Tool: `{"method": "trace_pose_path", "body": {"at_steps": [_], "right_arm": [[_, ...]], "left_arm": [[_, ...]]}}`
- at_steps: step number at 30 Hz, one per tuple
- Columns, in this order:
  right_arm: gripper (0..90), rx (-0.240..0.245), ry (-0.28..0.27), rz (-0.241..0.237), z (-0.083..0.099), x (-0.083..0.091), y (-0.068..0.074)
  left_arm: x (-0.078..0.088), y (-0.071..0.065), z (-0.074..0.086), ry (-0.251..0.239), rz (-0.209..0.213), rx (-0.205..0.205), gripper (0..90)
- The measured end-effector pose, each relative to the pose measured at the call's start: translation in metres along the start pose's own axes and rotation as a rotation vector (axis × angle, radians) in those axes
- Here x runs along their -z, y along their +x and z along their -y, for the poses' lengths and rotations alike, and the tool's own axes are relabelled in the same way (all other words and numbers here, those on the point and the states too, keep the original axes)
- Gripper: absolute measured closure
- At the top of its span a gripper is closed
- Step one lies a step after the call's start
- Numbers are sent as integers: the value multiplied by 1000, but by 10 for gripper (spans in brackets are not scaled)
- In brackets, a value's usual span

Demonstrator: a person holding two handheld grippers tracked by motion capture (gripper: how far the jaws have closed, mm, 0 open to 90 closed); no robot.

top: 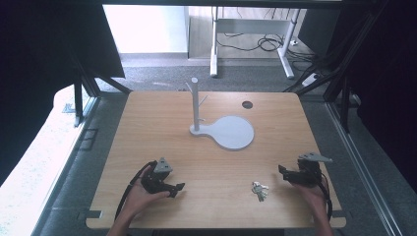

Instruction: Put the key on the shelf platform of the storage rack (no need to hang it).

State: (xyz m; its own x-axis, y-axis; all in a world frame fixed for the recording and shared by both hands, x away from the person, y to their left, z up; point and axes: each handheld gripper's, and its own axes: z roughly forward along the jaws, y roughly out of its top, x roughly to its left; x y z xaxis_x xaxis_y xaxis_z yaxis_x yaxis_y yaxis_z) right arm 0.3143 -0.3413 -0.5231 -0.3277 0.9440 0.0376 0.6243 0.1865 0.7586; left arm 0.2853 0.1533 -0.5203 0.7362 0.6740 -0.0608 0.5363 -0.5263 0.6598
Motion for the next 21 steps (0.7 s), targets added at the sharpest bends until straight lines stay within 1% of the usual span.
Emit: {"method": "trace_pose_path", "body": {"at_steps": [2,4,6,9,11,12,13,14,19,21], "right_arm": [[165,19,-25,26,0,2,1],[167,27,-36,35,0,3,2],[164,43,-43,37,-1,3,4],[168,55,-32,49,-1,3,9],[186,63,-28,36,0,2,10],[200,48,-23,17,-1,2,11],[200,48,-23,17,-1,2,11],[206,43,-15,6,-1,2,11],[223,45,-2,0,0,1,9],[239,44,2,-5,0,2,8]], "left_arm": [[0,1,0,1,-2,3,218],[0,2,0,2,-7,9,219],[0,2,1,4,-8,10,219],[1,2,1,1,-10,19,219],[1,1,1,2,-11,20,219],[1,1,0,4,-11,20,219],[1,2,0,5,-12,15,219],[0,2,0,7,-13,12,219],[-1,3,1,19,-11,17,219],[0,4,1,13,-15,24,219]]}}
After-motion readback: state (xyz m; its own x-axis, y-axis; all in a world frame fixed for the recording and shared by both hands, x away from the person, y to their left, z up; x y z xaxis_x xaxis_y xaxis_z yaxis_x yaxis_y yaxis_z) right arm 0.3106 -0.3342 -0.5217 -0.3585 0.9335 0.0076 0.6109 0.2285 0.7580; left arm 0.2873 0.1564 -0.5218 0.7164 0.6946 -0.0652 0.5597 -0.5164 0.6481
